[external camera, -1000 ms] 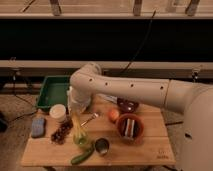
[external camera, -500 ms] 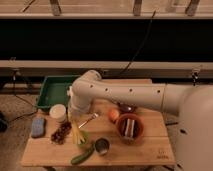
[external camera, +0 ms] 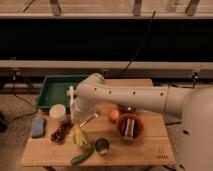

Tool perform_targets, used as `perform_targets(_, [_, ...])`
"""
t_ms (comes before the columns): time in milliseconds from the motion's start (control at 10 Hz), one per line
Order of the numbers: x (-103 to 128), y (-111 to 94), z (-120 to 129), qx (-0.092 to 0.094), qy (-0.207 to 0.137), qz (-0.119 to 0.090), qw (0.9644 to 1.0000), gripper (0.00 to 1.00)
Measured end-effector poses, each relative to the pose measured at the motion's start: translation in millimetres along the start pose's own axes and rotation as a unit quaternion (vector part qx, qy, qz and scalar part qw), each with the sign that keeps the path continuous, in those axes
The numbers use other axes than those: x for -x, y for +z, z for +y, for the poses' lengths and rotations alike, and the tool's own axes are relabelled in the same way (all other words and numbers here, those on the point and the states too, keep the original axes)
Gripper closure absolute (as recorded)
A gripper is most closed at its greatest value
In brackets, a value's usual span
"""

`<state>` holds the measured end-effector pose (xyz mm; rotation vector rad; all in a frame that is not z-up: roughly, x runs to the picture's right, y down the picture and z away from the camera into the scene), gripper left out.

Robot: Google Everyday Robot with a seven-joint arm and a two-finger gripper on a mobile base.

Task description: Place banana in plastic cup

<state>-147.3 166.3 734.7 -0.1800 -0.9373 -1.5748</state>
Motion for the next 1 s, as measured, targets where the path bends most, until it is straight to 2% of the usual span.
perform_targets(200, [-0.4,-0.4,3.0,0.000,0.003,0.002,1.0000,0.20])
perform_targets(1000, [0.1,-4.2,9.0,-0.004,0.013,0.003,0.9999,0.20])
